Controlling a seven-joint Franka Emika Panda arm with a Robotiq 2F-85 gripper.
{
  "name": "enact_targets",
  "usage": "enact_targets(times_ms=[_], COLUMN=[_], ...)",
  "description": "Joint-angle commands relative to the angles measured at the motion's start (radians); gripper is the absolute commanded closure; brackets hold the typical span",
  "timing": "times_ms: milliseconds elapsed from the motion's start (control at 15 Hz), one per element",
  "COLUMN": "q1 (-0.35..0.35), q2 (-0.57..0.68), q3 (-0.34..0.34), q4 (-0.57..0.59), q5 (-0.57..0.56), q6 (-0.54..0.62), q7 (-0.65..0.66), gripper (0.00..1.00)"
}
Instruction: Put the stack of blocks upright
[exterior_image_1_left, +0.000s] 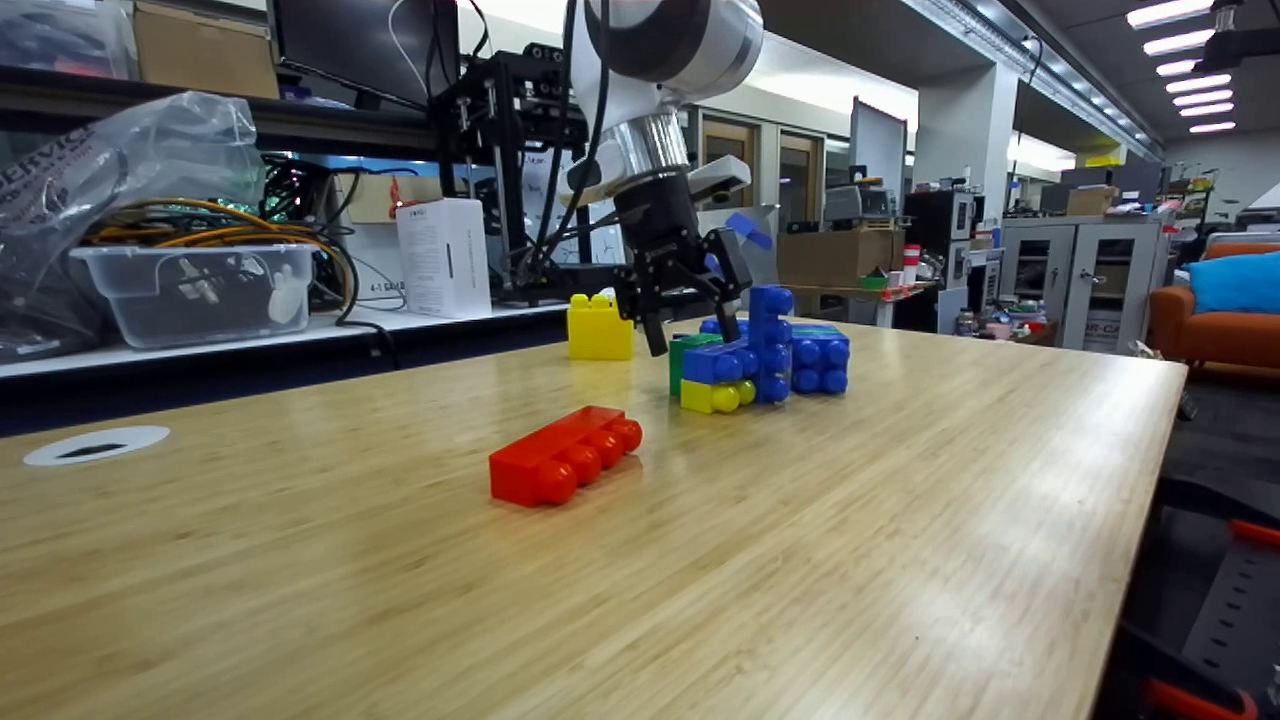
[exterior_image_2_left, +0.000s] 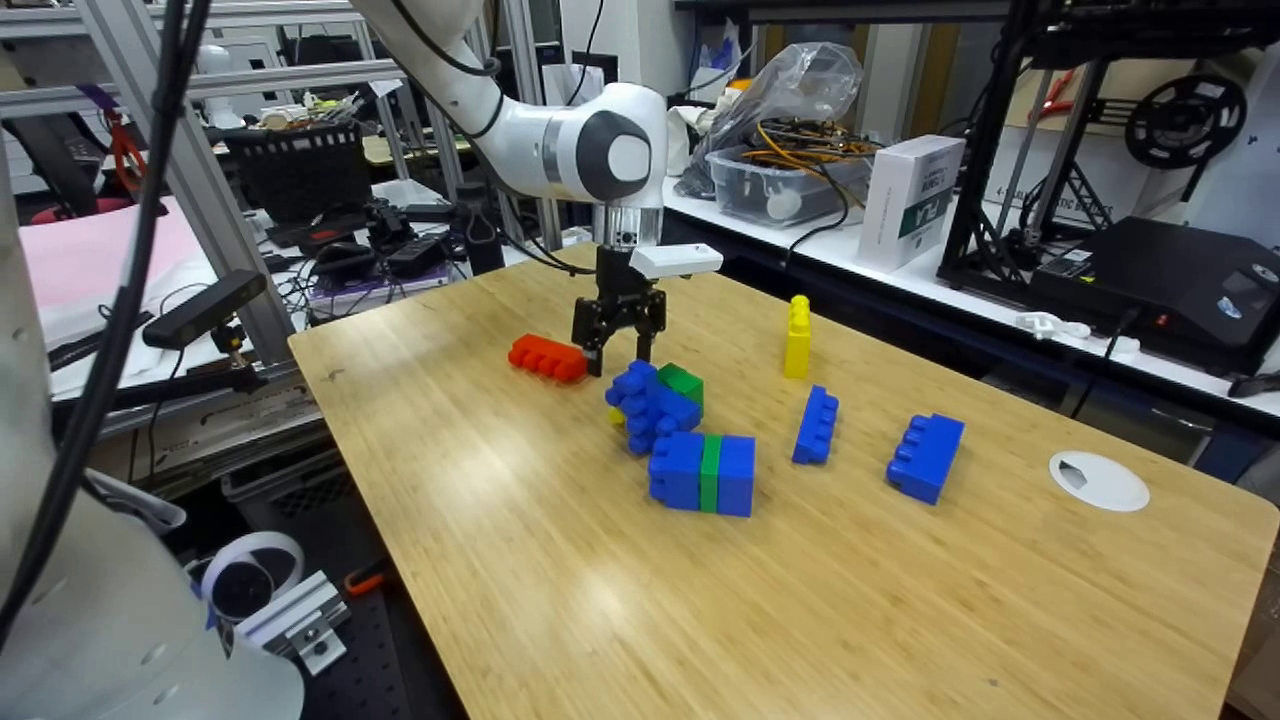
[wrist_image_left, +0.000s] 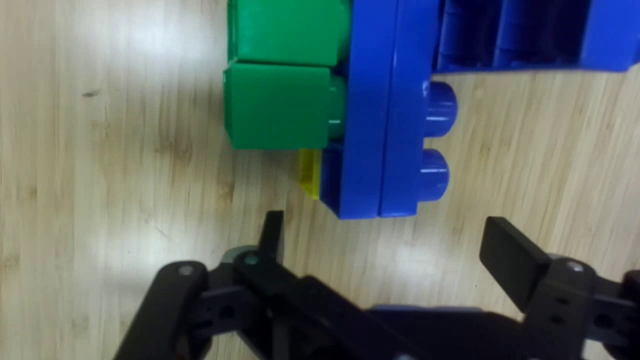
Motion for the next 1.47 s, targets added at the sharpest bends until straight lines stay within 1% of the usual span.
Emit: enact_targets(times_ms=[0, 400, 867, 933, 1000, 1267, 1333, 1400], q1=[-0.026, -0.045, -0.051, -0.051, -0.050, -0.042, -0.039, -0.035], q2=[0.004, -0.001, -0.006, -0.006, -0.006, -0.026, -0.034, -0.045], q3=[0.018, 0.019, 0.020, 0.021, 0.022, 0.029, 0.031, 0.035], q4=[0.000, -0.030, -0.089, -0.094, -0.097, -0.095, -0.095, -0.096], q5=[-0.045, -0.030, -0.003, 0.001, 0.005, 0.007, 0.006, 0.005], q6=[0.020, 0.062, 0.102, 0.109, 0.111, 0.098, 0.093, 0.080], q7=[-0.074, -0.133, -0.102, -0.103, -0.098, -0.076, -0.066, -0.056], gripper=[0.00, 0.00, 0.00, 0.25, 0.26, 0.55, 0.58, 0.59])
